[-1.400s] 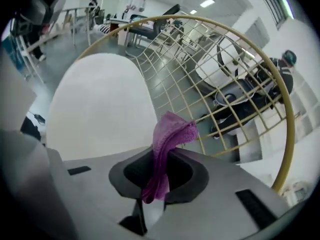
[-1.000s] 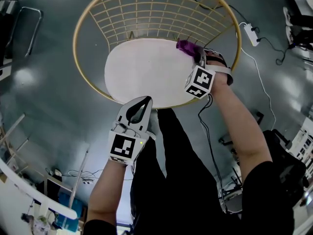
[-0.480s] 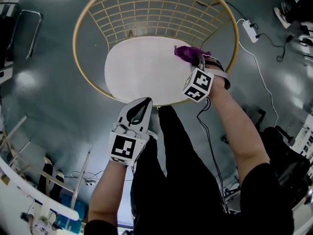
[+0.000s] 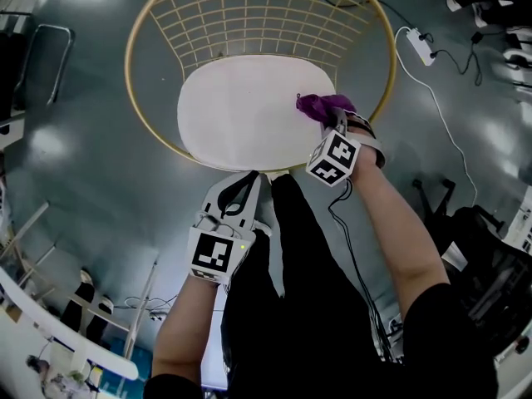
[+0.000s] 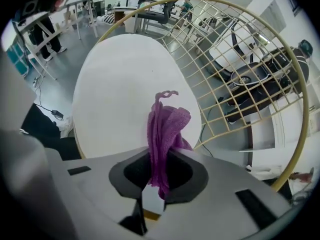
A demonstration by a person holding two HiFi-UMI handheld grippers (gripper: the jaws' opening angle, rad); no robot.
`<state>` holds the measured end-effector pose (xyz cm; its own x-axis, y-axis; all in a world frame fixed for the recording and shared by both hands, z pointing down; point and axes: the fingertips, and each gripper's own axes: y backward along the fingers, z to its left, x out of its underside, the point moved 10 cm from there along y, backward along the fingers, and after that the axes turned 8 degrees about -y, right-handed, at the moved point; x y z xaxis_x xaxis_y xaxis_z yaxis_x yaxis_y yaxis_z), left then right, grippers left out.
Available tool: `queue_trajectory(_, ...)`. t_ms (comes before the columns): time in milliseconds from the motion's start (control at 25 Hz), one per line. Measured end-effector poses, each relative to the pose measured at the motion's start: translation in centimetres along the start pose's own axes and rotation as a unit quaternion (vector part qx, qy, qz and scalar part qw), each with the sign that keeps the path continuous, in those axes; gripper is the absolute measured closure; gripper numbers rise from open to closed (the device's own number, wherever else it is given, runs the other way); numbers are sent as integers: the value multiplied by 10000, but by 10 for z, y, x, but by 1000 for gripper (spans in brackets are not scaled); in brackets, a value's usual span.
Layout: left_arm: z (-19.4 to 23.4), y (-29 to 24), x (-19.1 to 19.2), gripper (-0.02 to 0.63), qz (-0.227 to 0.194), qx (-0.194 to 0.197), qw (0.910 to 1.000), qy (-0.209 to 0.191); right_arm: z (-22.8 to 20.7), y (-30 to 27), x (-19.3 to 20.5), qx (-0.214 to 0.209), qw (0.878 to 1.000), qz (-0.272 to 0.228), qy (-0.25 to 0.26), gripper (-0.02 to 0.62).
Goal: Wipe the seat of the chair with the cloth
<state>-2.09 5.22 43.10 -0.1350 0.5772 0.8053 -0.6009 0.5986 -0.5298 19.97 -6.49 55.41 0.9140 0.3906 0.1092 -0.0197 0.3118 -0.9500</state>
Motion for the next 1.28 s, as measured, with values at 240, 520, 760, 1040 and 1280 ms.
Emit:
queue_trajectory(240, -9, 16, 9, 595, -17, 38, 10000, -34, 31, 12, 16, -64, 9993, 41, -372, 535)
queue_trajectory(520, -8, 34, 21, 595, -28, -7, 10000, -2, 70, 21, 23, -313, 9935, 58, -1092, 535)
queue_trajectory(760, -5, 52, 32, 595, -75, -77, 9999, 62, 106, 26, 14, -648, 9852, 20, -1587, 535)
queue_trajectory(1040, 4, 73, 49, 595, -46, -205, 9997, 112, 138, 21, -1, -1182, 9591, -161, -2568, 535)
queue_trajectory(1280, 0, 89, 60, 595, -47, -281, 9995, 115, 152, 24, -11, -1819, 9238, -468, -3335, 535)
